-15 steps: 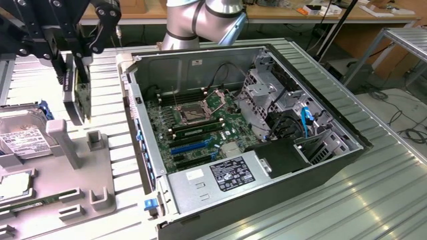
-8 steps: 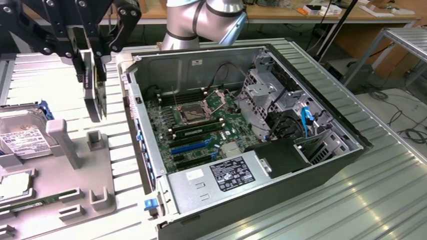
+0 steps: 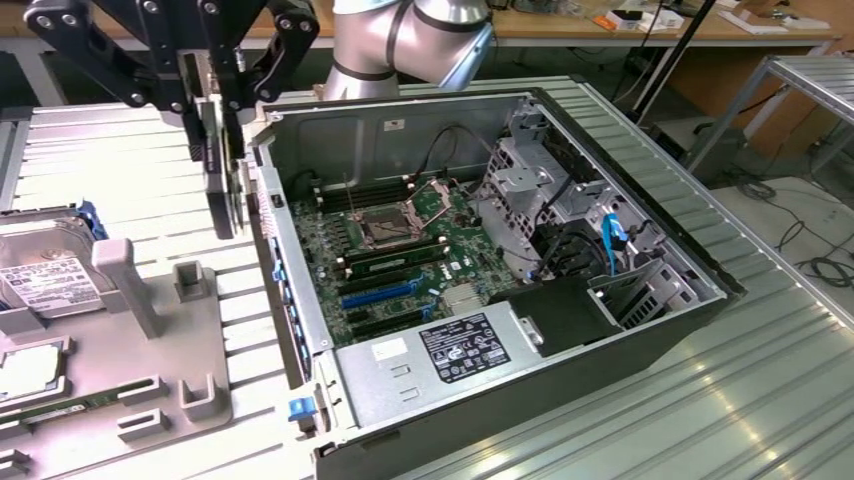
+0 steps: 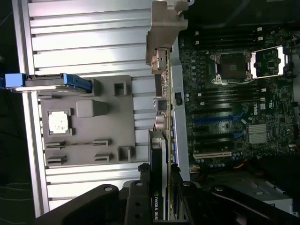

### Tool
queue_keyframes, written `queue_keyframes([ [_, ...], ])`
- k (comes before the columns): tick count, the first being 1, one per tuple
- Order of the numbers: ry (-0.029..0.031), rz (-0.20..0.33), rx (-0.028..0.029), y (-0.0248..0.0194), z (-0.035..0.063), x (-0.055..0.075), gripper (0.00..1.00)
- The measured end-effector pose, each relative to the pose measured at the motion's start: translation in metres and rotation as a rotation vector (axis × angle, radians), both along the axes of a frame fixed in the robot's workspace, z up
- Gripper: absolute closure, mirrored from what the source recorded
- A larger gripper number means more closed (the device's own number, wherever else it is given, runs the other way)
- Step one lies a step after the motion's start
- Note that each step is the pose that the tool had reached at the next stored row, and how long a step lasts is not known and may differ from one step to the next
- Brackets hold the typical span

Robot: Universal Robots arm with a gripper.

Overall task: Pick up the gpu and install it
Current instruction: 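Pick up the gpu and move the gpu toward the slot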

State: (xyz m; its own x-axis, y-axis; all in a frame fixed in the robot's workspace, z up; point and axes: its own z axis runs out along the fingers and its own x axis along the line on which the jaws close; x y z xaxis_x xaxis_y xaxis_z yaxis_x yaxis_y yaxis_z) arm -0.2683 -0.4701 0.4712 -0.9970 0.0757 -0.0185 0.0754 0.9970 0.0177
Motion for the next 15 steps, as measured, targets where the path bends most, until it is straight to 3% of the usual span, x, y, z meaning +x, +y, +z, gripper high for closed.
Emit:
queue_keyframes([
  [11, 0.0000, 0.000, 0.0000, 0.0000, 0.0000, 0.025, 0.73],
  [15, 0.0000, 0.000, 0.0000, 0.0000, 0.0000, 0.050, 0.73],
])
